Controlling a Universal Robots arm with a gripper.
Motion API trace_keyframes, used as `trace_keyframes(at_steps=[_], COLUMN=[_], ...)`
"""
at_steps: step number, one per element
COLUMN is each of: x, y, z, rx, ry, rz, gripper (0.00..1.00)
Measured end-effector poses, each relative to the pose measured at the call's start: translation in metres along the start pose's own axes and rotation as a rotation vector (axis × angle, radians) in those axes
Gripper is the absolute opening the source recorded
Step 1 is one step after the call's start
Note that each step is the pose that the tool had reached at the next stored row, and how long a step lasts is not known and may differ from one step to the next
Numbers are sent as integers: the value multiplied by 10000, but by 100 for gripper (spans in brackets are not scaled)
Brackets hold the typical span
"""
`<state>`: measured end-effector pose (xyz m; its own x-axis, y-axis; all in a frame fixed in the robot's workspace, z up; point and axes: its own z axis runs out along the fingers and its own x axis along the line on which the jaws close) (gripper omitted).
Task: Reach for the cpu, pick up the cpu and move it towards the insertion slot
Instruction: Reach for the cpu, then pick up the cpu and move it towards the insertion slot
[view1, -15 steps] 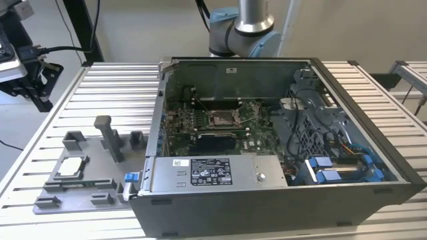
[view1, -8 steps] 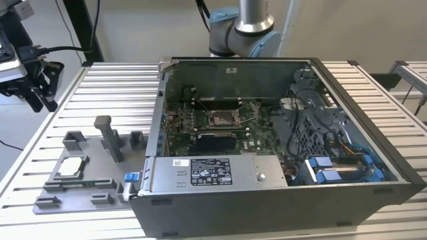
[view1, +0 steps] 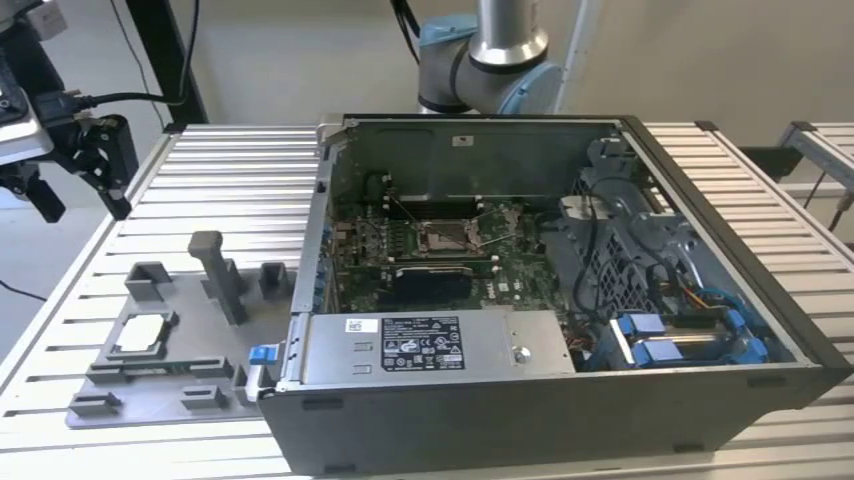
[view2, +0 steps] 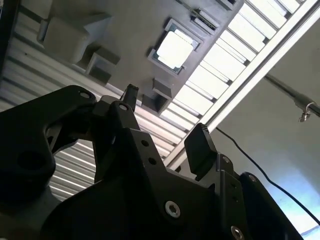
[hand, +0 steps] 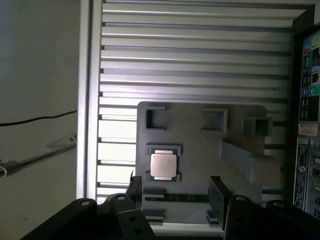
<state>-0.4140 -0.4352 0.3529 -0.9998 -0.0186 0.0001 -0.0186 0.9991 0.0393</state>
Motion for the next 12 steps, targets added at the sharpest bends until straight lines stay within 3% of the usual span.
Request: trace_keyframes(at_steps=[6,12], x=[-1,1], y=[1,-2], z=[7,75], rx=[0,0], ry=[0,-1], rz=[2,3], gripper=[100,100])
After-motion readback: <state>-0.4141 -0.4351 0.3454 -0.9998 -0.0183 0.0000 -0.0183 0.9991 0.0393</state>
